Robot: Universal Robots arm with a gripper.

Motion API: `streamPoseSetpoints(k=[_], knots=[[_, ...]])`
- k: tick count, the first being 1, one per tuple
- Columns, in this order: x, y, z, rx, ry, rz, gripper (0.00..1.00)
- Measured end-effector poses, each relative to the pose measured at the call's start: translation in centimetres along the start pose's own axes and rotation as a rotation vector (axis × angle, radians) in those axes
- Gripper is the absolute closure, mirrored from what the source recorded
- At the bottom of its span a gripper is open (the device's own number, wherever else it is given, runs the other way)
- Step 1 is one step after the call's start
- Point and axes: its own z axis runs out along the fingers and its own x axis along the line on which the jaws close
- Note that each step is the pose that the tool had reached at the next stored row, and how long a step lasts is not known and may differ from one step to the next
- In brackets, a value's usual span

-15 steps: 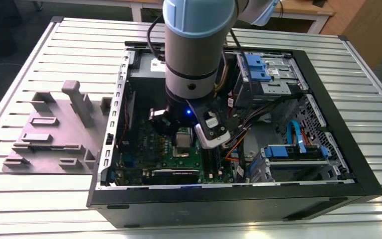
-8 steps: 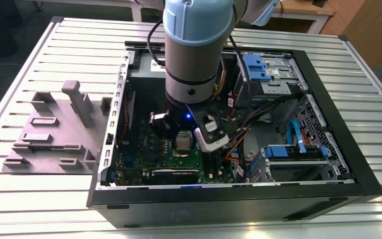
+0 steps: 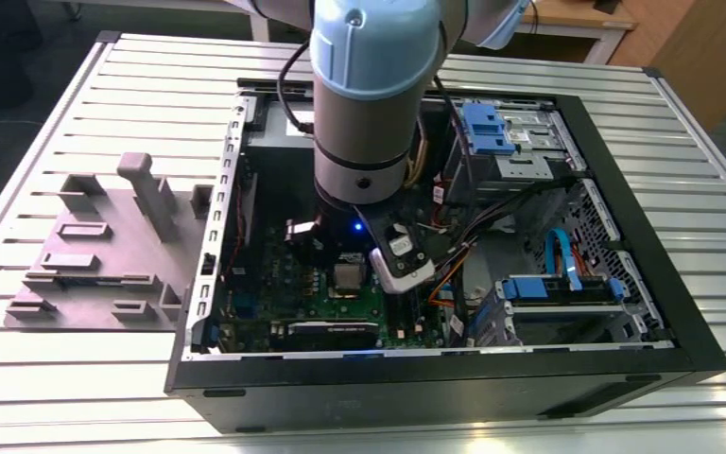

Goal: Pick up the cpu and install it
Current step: 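Place the cpu into insertion slot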

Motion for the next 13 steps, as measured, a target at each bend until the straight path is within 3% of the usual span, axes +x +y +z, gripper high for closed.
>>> streamPoseSetpoints(k=[13], knots=[[0.09,0.01,0.78,0.0004,-0.0007,-0.002,0.53]])
